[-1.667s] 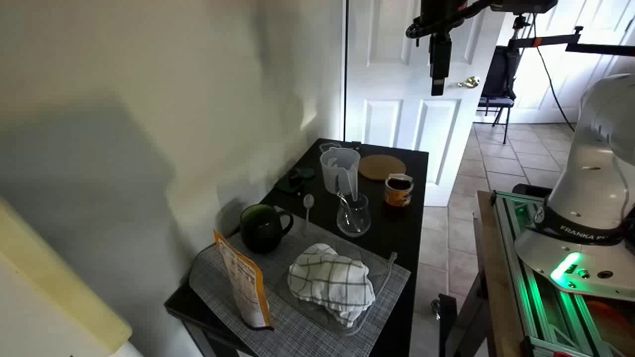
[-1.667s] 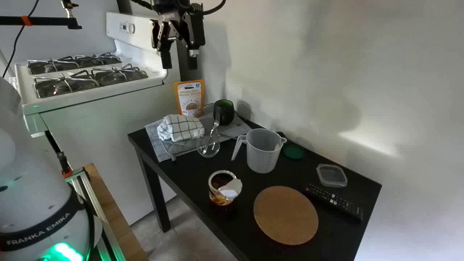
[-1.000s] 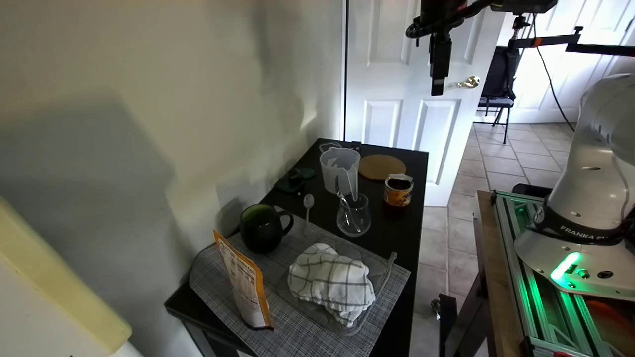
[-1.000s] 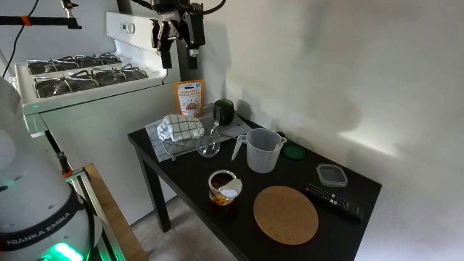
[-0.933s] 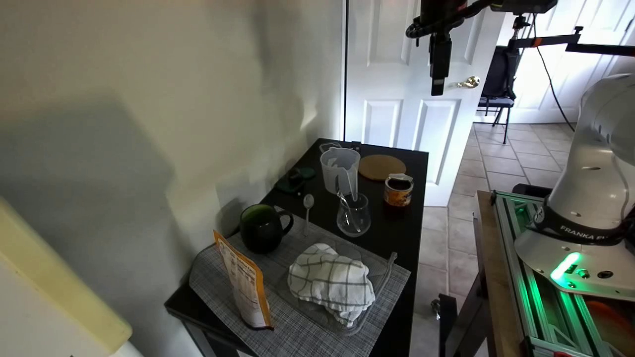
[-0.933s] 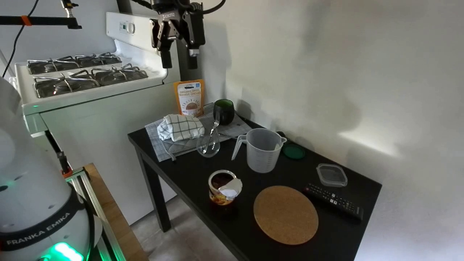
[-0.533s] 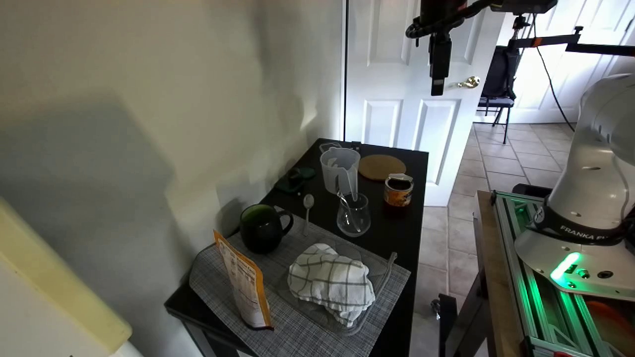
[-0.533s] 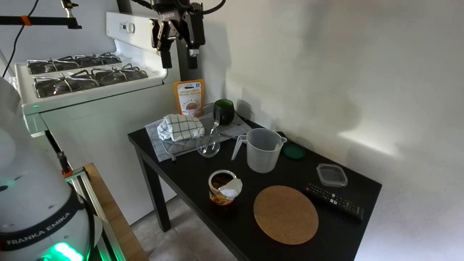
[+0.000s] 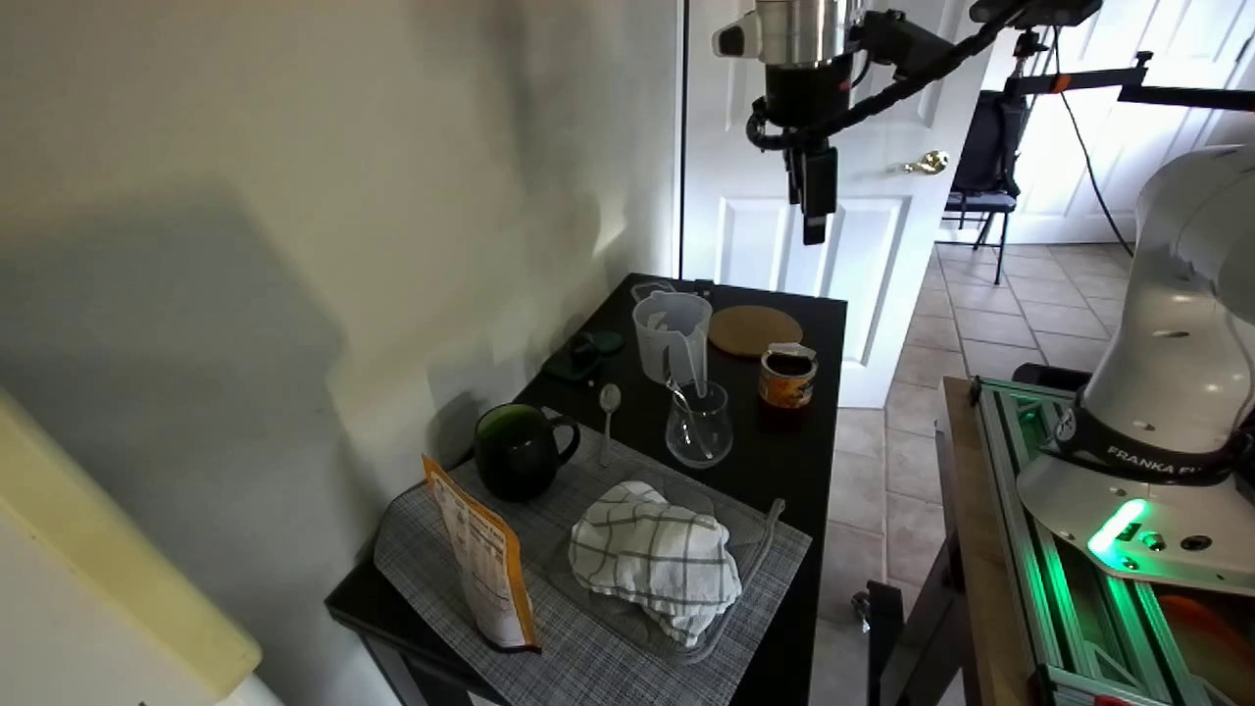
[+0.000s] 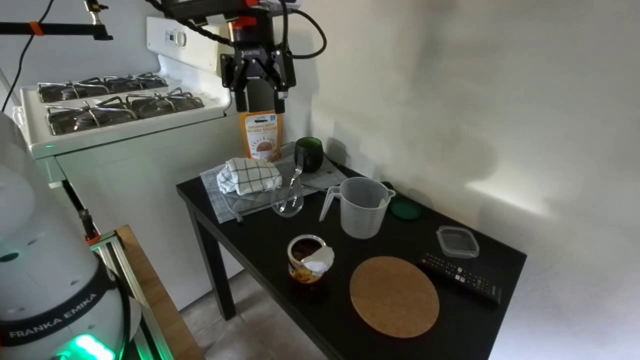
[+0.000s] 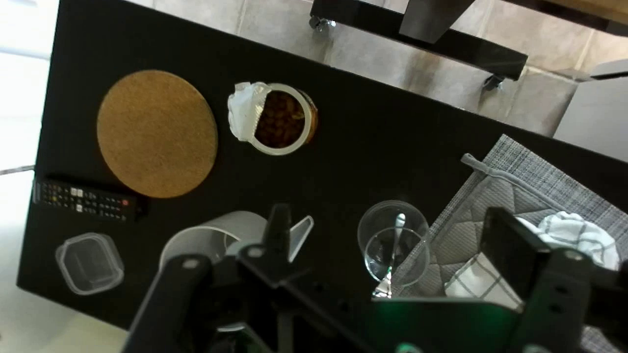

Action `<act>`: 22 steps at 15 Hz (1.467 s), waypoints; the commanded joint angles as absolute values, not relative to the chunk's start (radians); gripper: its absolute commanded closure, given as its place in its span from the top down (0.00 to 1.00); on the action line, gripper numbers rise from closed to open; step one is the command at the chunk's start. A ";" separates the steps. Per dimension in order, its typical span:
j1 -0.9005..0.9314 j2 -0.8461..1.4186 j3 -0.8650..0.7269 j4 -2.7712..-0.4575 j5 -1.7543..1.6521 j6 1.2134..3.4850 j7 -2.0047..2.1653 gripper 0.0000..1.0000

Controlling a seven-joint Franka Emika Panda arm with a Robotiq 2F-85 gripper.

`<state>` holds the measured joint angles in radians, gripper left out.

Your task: Remove the fork from the glass cup and put it in the plastic jar

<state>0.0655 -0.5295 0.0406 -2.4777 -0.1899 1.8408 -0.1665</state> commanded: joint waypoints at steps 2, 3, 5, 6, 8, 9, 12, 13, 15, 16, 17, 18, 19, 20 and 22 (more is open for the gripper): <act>0.103 -0.377 0.000 -2.393 -0.208 1.866 -0.399 1.00; 0.107 -0.350 -0.003 -2.384 -0.208 1.875 -0.448 1.00; 0.115 -0.307 -0.012 -2.364 -0.205 1.896 -0.555 1.00; 0.119 -0.287 -0.018 -2.352 -0.197 1.913 -0.613 1.00; 0.103 -0.315 -0.003 -2.372 -0.191 1.908 -0.582 1.00; 0.102 -0.299 -0.004 -2.364 -0.191 1.913 -0.595 1.00; 0.102 -0.298 -0.004 -2.362 -0.191 1.913 -0.593 1.00; 0.102 -0.299 -0.004 -2.362 -0.191 1.913 -0.593 1.00; 0.121 -0.310 -0.027 -2.414 -0.166 2.051 -0.720 1.00; 0.121 -0.301 -0.034 -2.423 -0.153 2.104 -0.759 1.00; 0.124 -0.277 -0.050 -2.432 -0.119 2.170 -0.817 1.00; 0.130 -0.263 -0.060 -2.447 -0.084 2.222 -0.875 1.00; 0.136 -0.249 -0.068 -2.464 -0.049 2.282 -0.934 1.00; 0.145 -0.235 -0.074 -2.478 0.000 2.320 -1.001 1.00; 0.163 -0.199 -0.081 -2.491 0.110 2.378 -1.144 1.00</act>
<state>0.1254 -0.2398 -0.0578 -2.4629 -0.0165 2.2981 -0.9734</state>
